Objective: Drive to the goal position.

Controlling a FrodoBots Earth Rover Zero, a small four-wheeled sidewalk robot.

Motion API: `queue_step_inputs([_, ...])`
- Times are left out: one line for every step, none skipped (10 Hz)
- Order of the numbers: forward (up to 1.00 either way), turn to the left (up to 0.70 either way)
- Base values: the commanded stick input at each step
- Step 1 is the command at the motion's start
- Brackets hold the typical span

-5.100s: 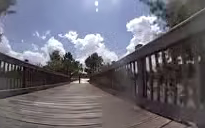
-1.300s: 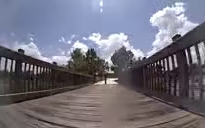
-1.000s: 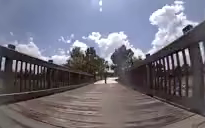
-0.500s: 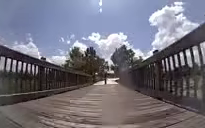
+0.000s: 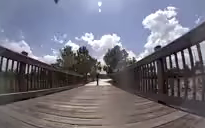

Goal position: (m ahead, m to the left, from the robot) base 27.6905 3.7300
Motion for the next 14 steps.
queue_step_inputs([0.85,0.0])
queue_step_inputs([0.85,0.0])
queue_step_inputs([0.85,0.0])
queue_step_inputs([0.85,-0.13])
queue_step_inputs([0.85,-0.34])
queue_step_inputs([0.85,-0.34])
queue_step_inputs([0.85,-0.31])
queue_step_inputs([0.85,-0.09])
queue_step_inputs([0.85,0.0])
queue_step_inputs([0.85,0.0])
queue_step_inputs([0.85,0.0])
queue_step_inputs([0.85,0.0])
queue_step_inputs([0.85,0.0])
queue_step_inputs([0.85,0.0])
